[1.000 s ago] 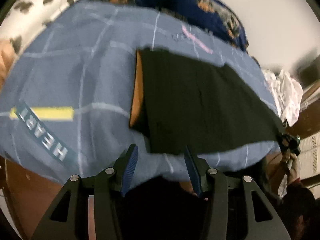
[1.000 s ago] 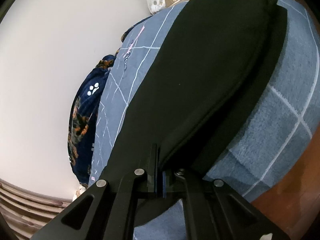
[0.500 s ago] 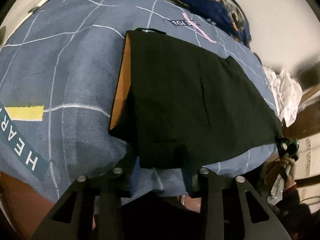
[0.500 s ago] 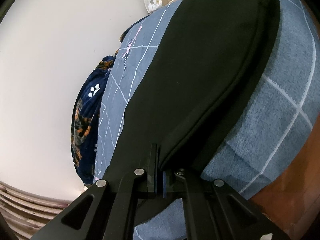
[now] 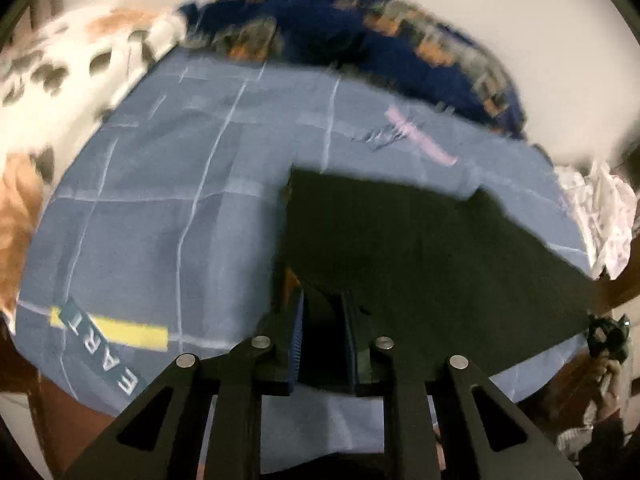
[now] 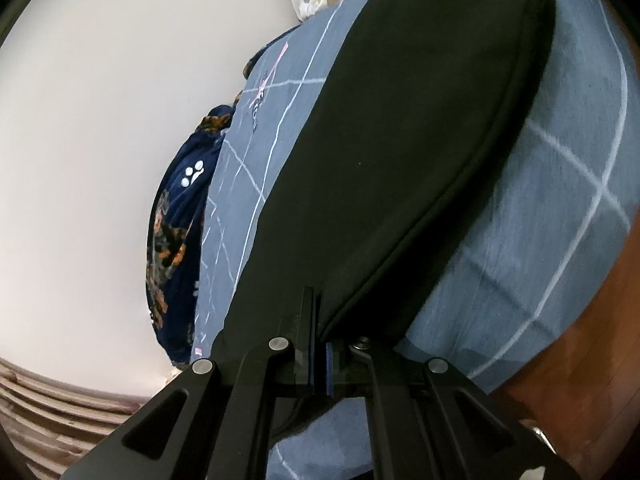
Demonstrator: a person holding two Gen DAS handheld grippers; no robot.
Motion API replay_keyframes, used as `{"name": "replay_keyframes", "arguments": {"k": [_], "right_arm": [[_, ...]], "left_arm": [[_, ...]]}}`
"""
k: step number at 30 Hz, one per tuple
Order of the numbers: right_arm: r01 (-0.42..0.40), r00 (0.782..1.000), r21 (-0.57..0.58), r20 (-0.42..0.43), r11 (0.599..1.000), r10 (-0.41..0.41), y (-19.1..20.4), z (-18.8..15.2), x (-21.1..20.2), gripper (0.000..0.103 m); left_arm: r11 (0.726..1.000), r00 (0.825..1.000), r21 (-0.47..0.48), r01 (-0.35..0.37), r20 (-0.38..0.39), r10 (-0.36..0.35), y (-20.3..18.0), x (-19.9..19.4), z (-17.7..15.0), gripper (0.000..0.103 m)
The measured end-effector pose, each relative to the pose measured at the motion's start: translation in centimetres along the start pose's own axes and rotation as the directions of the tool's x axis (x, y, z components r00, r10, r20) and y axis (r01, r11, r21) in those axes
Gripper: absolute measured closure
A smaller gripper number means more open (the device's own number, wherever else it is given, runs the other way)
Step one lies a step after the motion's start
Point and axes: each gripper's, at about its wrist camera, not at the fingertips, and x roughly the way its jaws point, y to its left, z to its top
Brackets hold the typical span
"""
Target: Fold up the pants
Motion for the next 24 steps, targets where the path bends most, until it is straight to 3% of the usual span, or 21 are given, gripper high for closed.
{"name": "replay_keyframes", "arguments": {"k": [3, 5, 7, 14, 17, 20, 24], "right_arm": [[-0.011, 1.0, 0.005, -0.001, 1.0, 0.011, -0.4, -0.1, 0.0, 0.1], [-0.021, 1.0, 0.022, 0.0, 1.0, 0.021, -0.7, 0.0, 0.0, 0.1], [-0.016, 1.0, 0.012, 0.002, 1.0, 0.016, -0.7, -0.1, -0.1, 0.1], [-0.004, 1.0, 0.009, 0.019, 1.0, 0.004, -0.7, -0.3, -0.8, 0.1], [0.018, 1.0, 0.003, 0.022, 1.0, -0.018, -1.1, 0.0, -1.1, 0.101], [-0.021, 1.0, 0.036, 0.023, 0.999, 0.02, -2.0, 0.4, -1.1, 0.101], [-0.069, 0.996, 0.088, 0.056, 0.994, 0.064, -3.0, 1.1, -2.4, 0.093]], "left_arm": [[0.998, 0.999, -0.055, 0.019, -0.042, -0.021, 2.0, 1.6, -1.9, 0.085], [0.992, 0.997, -0.092, 0.082, 0.007, -0.081, 2.4, 0.8, -2.7, 0.085], [0.992, 0.996, -0.093, 0.09, 0.024, -0.088, 2.1, 0.3, -2.9, 0.085], [0.988, 0.995, -0.119, 0.097, 0.024, -0.095, 2.1, 0.1, -2.8, 0.085], [0.994, 0.997, -0.086, 0.074, 0.004, -0.074, 1.6, 0.4, -3.1, 0.085], [0.995, 0.998, -0.08, 0.06, -0.01, -0.061, 1.7, 0.7, -3.4, 0.085], [0.995, 0.999, -0.092, 0.044, 0.001, -0.044, 1.9, 0.0, -3.5, 0.085]]}}
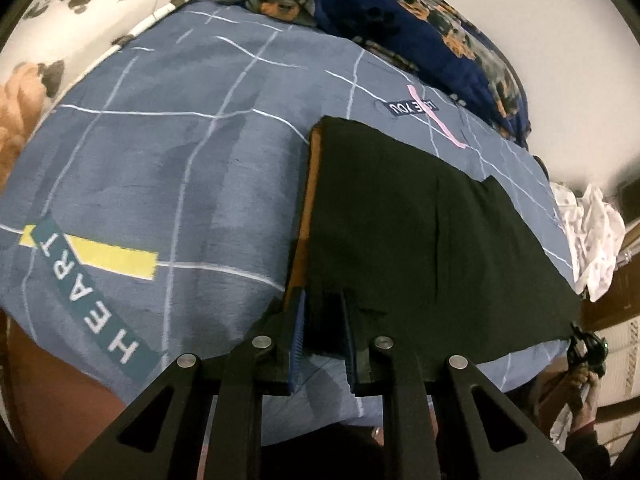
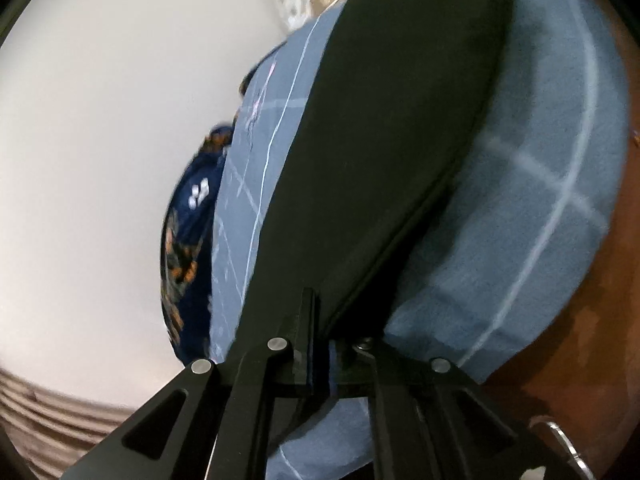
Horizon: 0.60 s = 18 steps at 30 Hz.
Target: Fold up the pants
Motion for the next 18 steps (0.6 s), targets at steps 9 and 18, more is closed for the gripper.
{"name": "replay_keyframes", "arguments": {"k": [9, 18], "right_arm": [[-0.096, 0.99, 0.092, 0.112, 0.991, 0.085, -2.6, 3.0, -3.3, 0.093], [0.006, 0.979, 0.082, 0.205, 0.997, -0.023, -3.5, 6.1, -5.9, 0.1]], "left_arm": [[0.995, 0.994, 0.077, -0.07, 0.091, 0.063, -3.4, -1.7, 1.3, 0.066], [0.992, 0.998, 0.117, -0.041, 0.042, 0.037, -5.8, 1.6, 1.1, 0.056]]}}
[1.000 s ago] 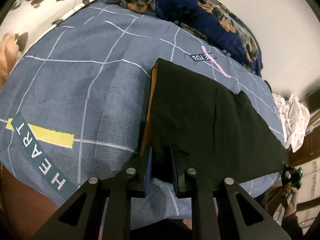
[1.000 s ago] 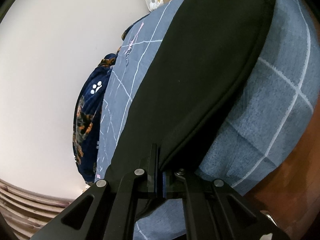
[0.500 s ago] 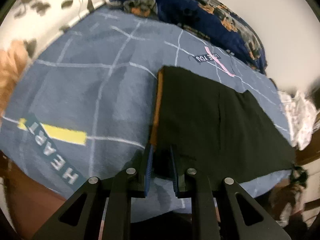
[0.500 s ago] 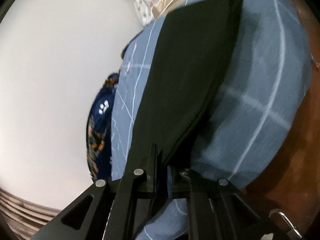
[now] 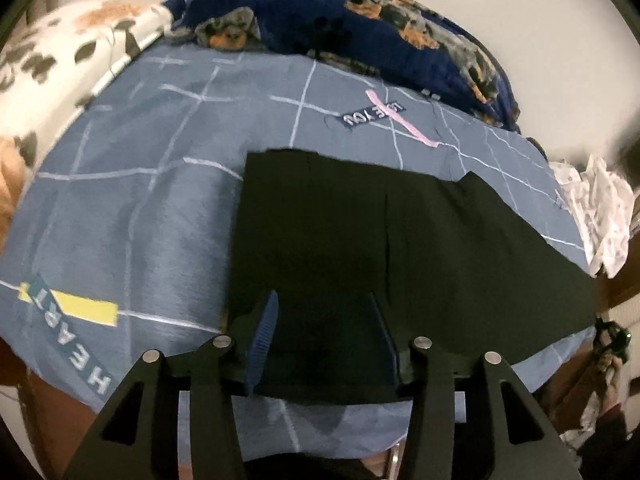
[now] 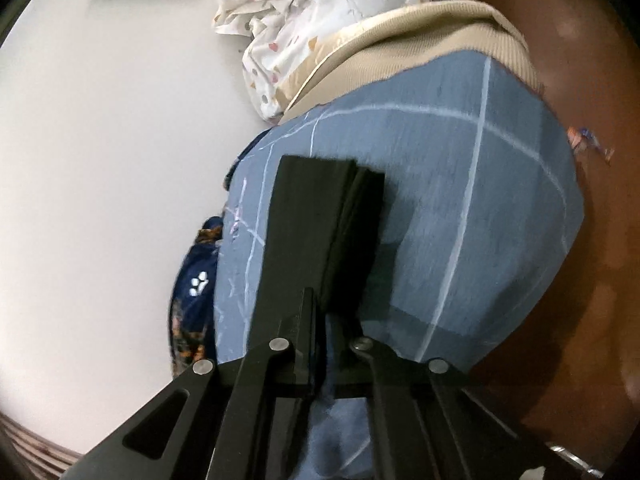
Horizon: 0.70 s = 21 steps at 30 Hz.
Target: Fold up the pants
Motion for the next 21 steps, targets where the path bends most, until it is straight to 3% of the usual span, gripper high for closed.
{"name": "replay_keyframes", "arguments": {"k": [2, 4, 6, 7, 11, 14, 17, 21], "right_arm": [[0.027, 1.0, -0.027, 0.0, 0.999, -0.027, 0.5, 0.2, 0.1, 0.1], [0.004, 1.0, -0.026, 0.003, 1.0, -0.004, 0.8, 0.2, 0.2, 0.099], [-0.004, 1.0, 0.022, 0.001, 1.0, 0.004, -0.2, 0.5, 0.2, 0.099], [-0.046, 0.999, 0.07, 0.003, 0.996, 0.046, -1.1, 0.7, 0.2, 0.099], [-0.071, 0.997, 0.065, -0.024, 0.995, 0.073, -1.4, 0.8, 0.5, 0.095], [-0.105, 0.994, 0.094, -0.019, 0.99, 0.107, -1.4, 1.2, 0.5, 0.089], [-0.101, 0.994, 0.093, -0.021, 0.991, 0.104, -1.0, 1.6, 1.0, 0.083], [-0.057, 0.998, 0.026, -0.011, 0.998, 0.057, 0.2, 2.1, 1.0, 0.083]], "left_arm": [[1.0, 1.0, -0.01, -0.005, -0.023, 0.005, 0.0, 1.0, -0.2, 0.056], [1.0, 0.999, -0.014, -0.011, -0.042, 0.01, 0.0, 1.8, -0.5, 0.056], [1.0, 0.999, 0.004, -0.018, -0.032, 0.018, -0.3, 2.0, -0.8, 0.055], [1.0, 0.999, 0.016, -0.023, -0.03, 0.024, -0.4, 2.0, -0.9, 0.054], [0.998, 0.999, 0.055, -0.023, -0.036, 0.025, -1.1, 2.4, -0.9, 0.042], [0.998, 0.999, 0.059, -0.029, -0.035, 0.031, -1.3, 2.5, -0.8, 0.039], [0.999, 0.999, 0.05, -0.02, -0.029, 0.021, -1.2, 2.5, -0.8, 0.038], [0.999, 0.999, 0.05, -0.018, -0.029, 0.019, -1.1, 2.5, -0.8, 0.037]]}}
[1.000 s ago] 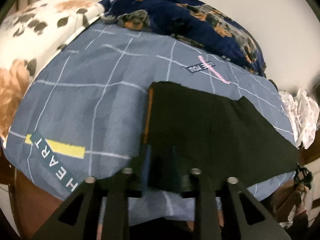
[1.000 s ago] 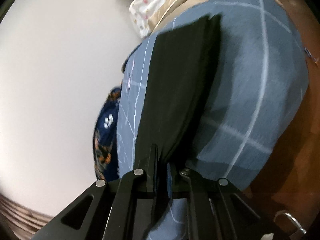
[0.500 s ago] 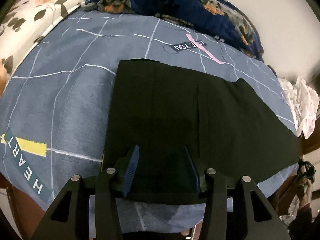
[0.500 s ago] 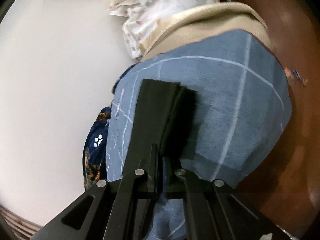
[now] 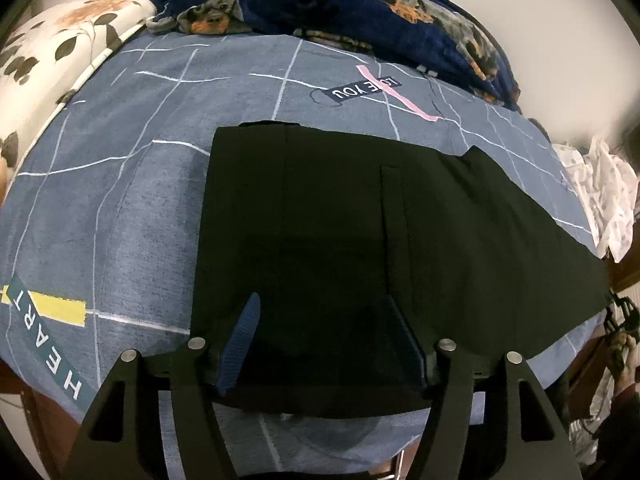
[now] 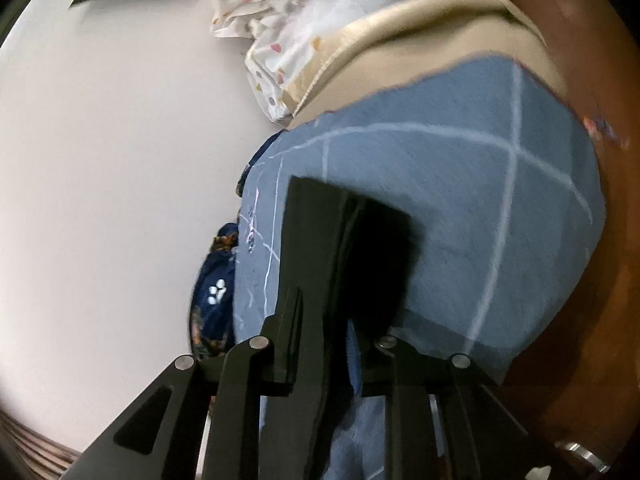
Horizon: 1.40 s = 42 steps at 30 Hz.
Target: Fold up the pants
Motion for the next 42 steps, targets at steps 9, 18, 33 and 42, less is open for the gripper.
{"name": "replay_keyframes", "arguments": {"k": [9, 18, 33, 42], "right_arm": [[0.019, 0.996, 0.034, 0.088, 0.999, -0.022, -1.4, 0.5, -3.1, 0.078], [0.017, 0.998, 0.026, 0.065, 1.0, -0.019, -1.9, 0.2, -3.5, 0.066], [0.049, 0.999, -0.089, 0.011, 0.995, -0.048, 0.9, 0.8, -1.5, 0.063], [0.102, 0.995, -0.121, -0.009, 0.987, -0.104, 2.5, 1.3, 1.0, 0.065]], "left_arm": [[1.0, 1.0, 0.006, 0.001, -0.001, -0.001, -0.3, 0.1, -0.1, 0.028], [1.0, 1.0, -0.001, 0.014, 0.006, -0.014, -0.5, 0.0, -0.2, 0.027], [1.0, 1.0, -0.008, 0.017, 0.007, -0.017, -0.2, 0.0, 0.0, 0.027], [1.0, 1.0, -0.019, 0.017, 0.006, -0.016, -0.3, 0.0, 0.0, 0.027]]}}
